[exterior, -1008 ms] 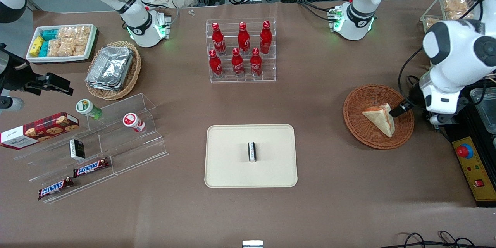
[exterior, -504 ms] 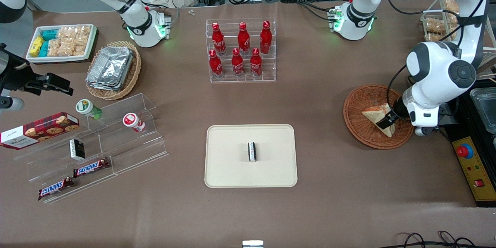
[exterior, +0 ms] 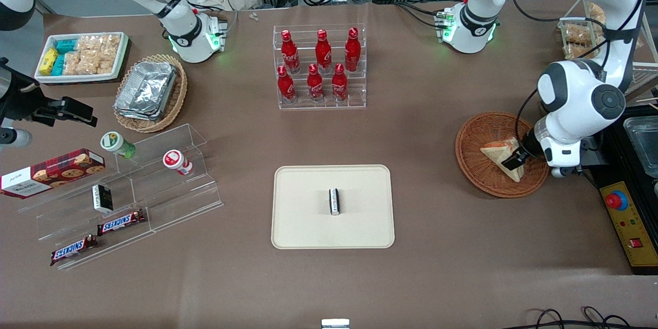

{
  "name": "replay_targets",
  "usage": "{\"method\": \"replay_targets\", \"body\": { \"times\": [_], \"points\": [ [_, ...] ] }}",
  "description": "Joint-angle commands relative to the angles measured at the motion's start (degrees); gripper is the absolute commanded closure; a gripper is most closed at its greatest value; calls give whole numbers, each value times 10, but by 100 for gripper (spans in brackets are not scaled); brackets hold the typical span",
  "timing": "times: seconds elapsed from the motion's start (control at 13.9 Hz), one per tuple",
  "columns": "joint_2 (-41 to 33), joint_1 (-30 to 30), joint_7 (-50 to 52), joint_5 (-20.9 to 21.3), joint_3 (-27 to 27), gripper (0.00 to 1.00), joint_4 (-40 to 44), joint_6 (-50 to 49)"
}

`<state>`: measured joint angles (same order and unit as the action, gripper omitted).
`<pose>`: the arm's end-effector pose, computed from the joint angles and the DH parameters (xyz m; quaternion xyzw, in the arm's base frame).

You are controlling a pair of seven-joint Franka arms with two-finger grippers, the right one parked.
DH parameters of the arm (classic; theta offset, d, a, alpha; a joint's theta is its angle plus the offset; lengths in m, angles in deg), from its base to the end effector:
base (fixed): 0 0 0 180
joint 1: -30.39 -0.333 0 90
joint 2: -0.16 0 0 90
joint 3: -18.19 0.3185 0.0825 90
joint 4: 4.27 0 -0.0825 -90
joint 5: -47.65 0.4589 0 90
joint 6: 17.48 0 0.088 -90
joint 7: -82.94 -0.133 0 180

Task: Place sandwich from basket to tray
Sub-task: 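Lower the left gripper and close it on the wrapped sandwich, then lift the sandwich up out of the basket with the left gripper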

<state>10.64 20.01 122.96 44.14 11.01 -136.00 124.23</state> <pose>0.5718 0.0290 0.1862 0.9197 0.3913 -0.0133 0.0275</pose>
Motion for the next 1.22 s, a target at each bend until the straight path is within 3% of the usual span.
{"method": "replay_targets", "body": {
  "times": [0.0,0.14,0.22,0.29,0.36,0.43,0.5,0.58,0.86,1.15],
  "points": [
    [22,-6,15,-8,-4,0,-18,54],
    [40,-2,49,-7,-5,0,-18,87],
    [45,0,58,-7,-5,10,-17,94],
    [46,1,59,-7,-6,41,-17,95],
    [45,1,59,-7,-6,66,-18,94],
    [45,2,65,-7,-7,73,-17,94],
    [42,3,72,-6,-9,90,-18,94],
    [40,4,74,-6,-9,100,-17,93],
    [3,8,82,-4,-10,100,0,48],
    [-36,8,47,2,-20,100,160,-246]
  ]
}}
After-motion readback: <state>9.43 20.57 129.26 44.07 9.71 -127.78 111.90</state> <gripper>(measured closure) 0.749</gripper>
